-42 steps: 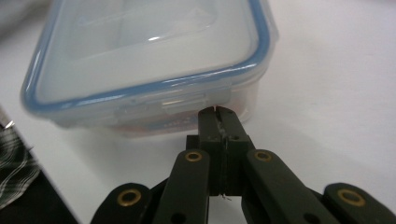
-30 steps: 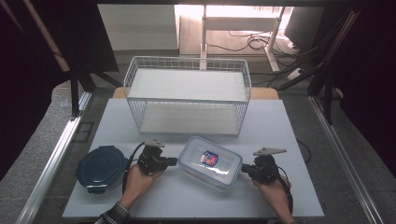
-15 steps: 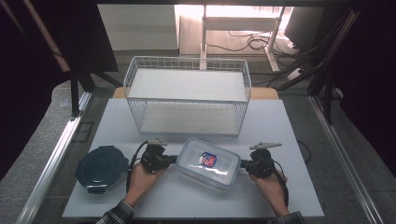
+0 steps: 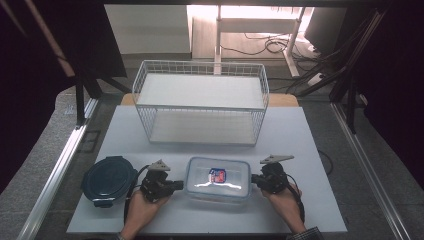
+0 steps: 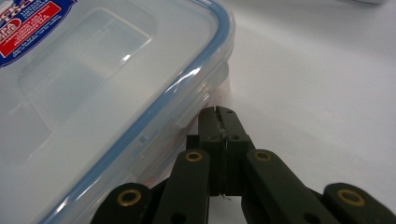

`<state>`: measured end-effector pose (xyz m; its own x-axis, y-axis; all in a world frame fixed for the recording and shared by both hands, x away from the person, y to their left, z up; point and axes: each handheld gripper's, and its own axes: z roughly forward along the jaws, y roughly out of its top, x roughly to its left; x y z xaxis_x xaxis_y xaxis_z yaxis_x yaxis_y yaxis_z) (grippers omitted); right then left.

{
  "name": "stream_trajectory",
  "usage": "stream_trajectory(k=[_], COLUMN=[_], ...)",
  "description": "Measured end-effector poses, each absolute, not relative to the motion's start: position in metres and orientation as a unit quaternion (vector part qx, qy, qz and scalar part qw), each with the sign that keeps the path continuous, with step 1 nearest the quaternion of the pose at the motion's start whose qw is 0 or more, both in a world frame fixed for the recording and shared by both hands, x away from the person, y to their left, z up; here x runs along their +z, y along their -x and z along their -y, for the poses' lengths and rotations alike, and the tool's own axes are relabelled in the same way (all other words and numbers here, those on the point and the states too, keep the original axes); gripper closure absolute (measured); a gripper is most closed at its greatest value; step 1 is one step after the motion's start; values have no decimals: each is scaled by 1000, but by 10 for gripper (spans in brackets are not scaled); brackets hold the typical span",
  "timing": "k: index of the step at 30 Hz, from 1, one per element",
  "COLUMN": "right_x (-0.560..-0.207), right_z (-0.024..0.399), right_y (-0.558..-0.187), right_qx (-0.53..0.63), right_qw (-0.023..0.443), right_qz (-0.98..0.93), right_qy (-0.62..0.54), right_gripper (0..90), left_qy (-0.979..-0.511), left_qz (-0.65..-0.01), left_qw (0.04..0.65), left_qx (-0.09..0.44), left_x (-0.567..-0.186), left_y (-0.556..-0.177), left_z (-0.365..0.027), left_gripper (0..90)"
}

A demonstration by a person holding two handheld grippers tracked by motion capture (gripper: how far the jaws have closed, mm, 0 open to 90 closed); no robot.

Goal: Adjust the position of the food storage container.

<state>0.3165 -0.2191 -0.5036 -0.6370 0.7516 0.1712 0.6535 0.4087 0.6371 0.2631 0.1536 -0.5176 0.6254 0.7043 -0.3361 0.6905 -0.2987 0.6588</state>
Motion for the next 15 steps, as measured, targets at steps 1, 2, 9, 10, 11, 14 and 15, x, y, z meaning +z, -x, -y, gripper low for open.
stream_trajectory(k=[1, 2, 9, 10, 11, 14, 15], right_x=[-504, -504, -503, -502, -502, -493, -490], right_z=[216, 213, 198, 198, 198, 209, 214], right_y=[-316, -315, -309, -308, -308, -304, -302], right_qx=[345, 345, 340, 338, 338, 347, 349], right_qw=[69, 68, 72, 79, 79, 116, 128], right_qz=[-838, -840, -856, -857, -857, -850, -848], right_qy=[-416, -413, -384, -382, -382, -379, -378], right_gripper=[891, 891, 887, 869, 869, 760, 702], left_qy=[-805, -804, -807, -809, -809, -811, -811], left_qz=[-435, -436, -438, -439, -439, -434, -432], left_qw=[404, 404, 394, 389, 389, 385, 385], left_qx=[11, 13, 37, 48, 48, 81, 84], left_x=[-518, -518, -516, -515, -515, -511, -511], left_y=[-260, -258, -244, -241, -241, -230, -227], left_z=[-157, -159, -170, -171, -171, -180, -182], left_gripper=[900, 900, 876, 855, 817, 681, 636])
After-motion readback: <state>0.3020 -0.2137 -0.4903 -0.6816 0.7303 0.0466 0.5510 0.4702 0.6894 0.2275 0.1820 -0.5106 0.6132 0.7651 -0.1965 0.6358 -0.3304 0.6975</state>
